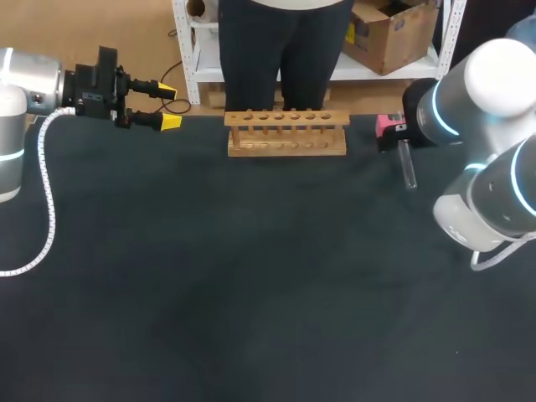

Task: Grasp the test tube, adjust it, and insert it.

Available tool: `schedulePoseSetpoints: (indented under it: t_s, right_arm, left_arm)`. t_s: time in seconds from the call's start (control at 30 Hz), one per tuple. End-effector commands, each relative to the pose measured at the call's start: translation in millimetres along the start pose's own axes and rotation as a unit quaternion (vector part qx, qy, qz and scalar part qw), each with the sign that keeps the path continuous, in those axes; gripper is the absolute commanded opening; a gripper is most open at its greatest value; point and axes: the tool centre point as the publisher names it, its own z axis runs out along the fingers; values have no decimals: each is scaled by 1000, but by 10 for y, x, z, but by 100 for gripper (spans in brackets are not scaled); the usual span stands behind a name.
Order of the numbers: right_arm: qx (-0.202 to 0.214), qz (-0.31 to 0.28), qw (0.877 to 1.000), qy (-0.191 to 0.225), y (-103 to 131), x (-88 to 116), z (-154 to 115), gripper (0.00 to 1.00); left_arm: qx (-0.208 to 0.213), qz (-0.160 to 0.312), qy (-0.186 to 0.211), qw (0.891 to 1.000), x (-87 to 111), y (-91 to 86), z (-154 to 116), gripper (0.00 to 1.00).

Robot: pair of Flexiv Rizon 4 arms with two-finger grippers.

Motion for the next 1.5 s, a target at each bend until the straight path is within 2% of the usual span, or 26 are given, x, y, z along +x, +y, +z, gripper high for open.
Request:
schedulePoseSetpoints:
  t_s: [0.03,0.07,0.2,0.23,0.27,0.33,0.4,0.47,0.73,1.17,1.5]
  right_arm:
    - [-5,0,1000,6,-16,-41,65,95]
    - [-3,2,1000,6,-20,-42,73,83]
    - [0,3,1000,7,-36,-42,95,76]
    - [1,4,1000,7,-39,-39,101,68]
    - [3,4,1000,8,-40,-35,107,66]
    - [4,3,1000,10,-43,-30,116,71]
    - [7,1,1000,12,-43,-23,124,66]
    - [8,0,1000,14,-41,-11,132,48]
    - [12,-9,1000,20,4,23,132,45]
    - [13,-3,1000,28,-9,111,105,48]
    - [15,-3,999,28,-23,116,103,38]
  left_arm:
    - [0,0,0,1000,4,-2,-2,100]
    - [0,0,0,1000,4,-2,-2,100]
    - [0,0,0,1000,4,-2,-2,100]
    - [0,0,0,1000,4,-2,-2,100]
    - [0,0,0,1000,4,-2,-2,100]
    - [0,0,0,1000,4,-2,-2,100]
    - [0,0,0,1000,4,-2,-2,100]
    - [0,0,0,1000,4,-2,-2,100]
    - [0,0,0,1000,4,-2,-2,100]
    - [0,0,0,1000,4,-2,-2,100]
    - [0,0,0,1000,4,-2,-2,100]
